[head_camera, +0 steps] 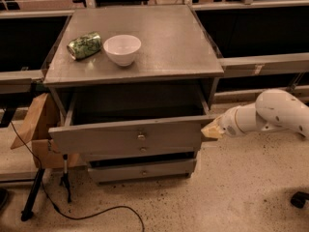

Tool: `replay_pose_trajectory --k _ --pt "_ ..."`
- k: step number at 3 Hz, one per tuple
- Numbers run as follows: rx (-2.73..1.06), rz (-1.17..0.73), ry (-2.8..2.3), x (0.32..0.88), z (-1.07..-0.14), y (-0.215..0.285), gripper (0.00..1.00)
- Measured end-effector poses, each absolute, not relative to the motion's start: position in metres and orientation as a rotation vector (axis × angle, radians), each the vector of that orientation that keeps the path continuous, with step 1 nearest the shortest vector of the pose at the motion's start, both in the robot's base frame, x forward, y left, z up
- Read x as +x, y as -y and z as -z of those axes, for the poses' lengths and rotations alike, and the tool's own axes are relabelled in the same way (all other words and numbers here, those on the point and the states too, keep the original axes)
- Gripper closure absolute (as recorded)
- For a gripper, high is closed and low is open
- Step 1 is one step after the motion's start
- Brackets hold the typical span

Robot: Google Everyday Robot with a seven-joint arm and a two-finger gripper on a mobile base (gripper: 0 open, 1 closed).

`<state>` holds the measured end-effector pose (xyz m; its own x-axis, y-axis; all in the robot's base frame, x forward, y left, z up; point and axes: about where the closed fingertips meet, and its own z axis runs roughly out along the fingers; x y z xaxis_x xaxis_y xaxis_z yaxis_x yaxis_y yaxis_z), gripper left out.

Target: Close top drawer

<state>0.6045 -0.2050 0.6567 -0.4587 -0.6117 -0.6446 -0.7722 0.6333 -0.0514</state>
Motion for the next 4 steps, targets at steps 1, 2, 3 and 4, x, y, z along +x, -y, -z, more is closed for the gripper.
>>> replay_pose_trajectory --k 1,2,3,4 --pt "-1.076 -0.329 -2.220 0.602 -0.657 0.205 1.00" --pt "-1.061 -0.317 -2.227 0.608 -0.659 0.206 1.00" --pt "-1.039 -0.307 -2.232 0.615 -0.662 0.205 1.00" --pt "-1.001 -0.302 -2.235 0.624 -0.666 0.201 1.00"
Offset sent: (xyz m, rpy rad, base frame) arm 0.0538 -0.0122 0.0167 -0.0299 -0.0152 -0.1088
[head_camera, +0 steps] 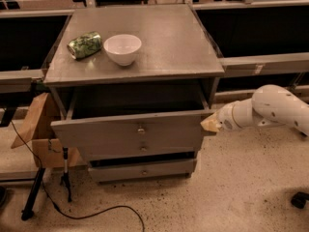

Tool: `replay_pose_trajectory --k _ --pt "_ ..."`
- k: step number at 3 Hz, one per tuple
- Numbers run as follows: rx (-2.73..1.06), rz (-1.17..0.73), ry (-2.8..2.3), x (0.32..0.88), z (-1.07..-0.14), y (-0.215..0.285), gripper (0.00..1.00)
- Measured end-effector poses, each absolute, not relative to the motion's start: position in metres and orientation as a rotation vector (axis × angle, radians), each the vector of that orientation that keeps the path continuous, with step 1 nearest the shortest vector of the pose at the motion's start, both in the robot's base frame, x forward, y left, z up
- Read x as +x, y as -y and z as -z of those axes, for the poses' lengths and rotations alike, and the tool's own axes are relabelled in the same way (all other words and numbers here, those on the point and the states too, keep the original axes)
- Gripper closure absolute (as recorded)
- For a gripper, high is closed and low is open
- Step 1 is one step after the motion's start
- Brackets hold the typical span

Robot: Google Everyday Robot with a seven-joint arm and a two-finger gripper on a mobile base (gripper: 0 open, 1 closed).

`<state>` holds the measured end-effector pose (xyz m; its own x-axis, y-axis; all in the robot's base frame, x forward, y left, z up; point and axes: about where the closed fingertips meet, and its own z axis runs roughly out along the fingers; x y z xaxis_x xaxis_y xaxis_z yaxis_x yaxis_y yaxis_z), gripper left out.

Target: Close top drawer

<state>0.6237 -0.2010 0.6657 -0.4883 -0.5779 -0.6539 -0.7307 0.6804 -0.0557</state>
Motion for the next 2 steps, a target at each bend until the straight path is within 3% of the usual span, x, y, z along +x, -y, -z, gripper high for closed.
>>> replay_pose_trajectory --k 2 --pt "-0.964 -0.294 -2.239 0.6288 -0.6674 0.1917 1.00"
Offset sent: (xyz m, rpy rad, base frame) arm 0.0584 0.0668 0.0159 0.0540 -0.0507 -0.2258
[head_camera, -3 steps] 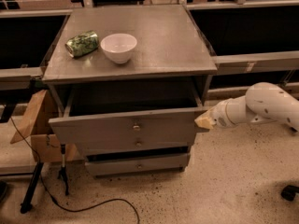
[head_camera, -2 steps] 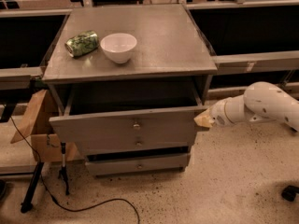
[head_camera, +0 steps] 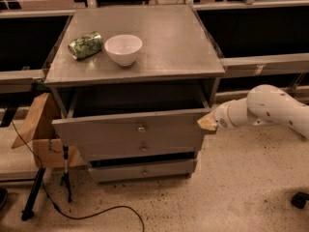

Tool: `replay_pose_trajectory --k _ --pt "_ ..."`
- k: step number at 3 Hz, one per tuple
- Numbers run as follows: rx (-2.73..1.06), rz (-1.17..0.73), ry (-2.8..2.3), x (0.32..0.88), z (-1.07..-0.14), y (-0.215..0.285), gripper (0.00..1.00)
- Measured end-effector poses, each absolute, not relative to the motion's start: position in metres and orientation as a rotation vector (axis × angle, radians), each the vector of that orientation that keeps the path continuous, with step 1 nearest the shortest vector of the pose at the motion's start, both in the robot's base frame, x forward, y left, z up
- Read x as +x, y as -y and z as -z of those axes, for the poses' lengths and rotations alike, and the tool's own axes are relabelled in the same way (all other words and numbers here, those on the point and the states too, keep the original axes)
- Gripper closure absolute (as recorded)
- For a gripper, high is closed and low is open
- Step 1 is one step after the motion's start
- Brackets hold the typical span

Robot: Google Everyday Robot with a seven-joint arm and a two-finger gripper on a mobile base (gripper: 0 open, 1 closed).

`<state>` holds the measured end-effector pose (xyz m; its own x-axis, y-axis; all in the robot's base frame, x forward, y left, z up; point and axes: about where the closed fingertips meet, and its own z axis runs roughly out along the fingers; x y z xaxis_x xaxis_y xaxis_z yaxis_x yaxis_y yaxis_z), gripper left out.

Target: Close top drawer

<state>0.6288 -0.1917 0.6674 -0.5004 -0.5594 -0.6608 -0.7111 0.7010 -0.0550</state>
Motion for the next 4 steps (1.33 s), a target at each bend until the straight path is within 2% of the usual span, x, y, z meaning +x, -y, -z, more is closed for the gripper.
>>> replay_pose_trajectory --k 4 --pt "-0.856 -0.281 -2.244 0.651 -0.672 0.162 1.00"
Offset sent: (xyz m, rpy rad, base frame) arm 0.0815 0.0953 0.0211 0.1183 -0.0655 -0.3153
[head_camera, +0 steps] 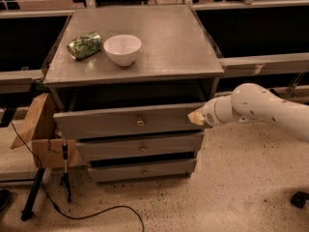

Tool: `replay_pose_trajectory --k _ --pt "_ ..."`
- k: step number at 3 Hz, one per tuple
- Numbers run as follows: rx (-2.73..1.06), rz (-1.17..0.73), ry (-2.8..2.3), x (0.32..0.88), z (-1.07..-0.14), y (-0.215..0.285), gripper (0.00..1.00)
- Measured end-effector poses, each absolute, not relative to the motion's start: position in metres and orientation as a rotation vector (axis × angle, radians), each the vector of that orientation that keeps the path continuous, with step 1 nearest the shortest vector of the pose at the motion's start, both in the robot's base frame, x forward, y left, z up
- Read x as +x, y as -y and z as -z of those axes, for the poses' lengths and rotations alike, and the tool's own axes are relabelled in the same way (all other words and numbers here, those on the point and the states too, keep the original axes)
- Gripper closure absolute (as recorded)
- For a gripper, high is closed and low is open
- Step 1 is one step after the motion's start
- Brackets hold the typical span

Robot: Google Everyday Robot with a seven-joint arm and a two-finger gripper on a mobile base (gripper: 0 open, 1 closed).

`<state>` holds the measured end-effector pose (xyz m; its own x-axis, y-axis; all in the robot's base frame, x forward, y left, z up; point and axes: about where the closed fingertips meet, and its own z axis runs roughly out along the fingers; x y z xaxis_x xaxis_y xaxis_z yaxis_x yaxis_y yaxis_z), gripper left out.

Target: Close top drawer

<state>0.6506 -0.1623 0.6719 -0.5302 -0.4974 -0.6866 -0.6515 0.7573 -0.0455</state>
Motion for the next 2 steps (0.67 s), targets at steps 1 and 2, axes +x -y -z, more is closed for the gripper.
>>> replay_pose_trajectory --k 1,2 --pt "-0.812 -0.272 -2.233 0.6558 -0.6688 0.1636 1.00" --pt "-0.774 -0.275 -2.222 0.6642 -0.6671 0.1634 1.00"
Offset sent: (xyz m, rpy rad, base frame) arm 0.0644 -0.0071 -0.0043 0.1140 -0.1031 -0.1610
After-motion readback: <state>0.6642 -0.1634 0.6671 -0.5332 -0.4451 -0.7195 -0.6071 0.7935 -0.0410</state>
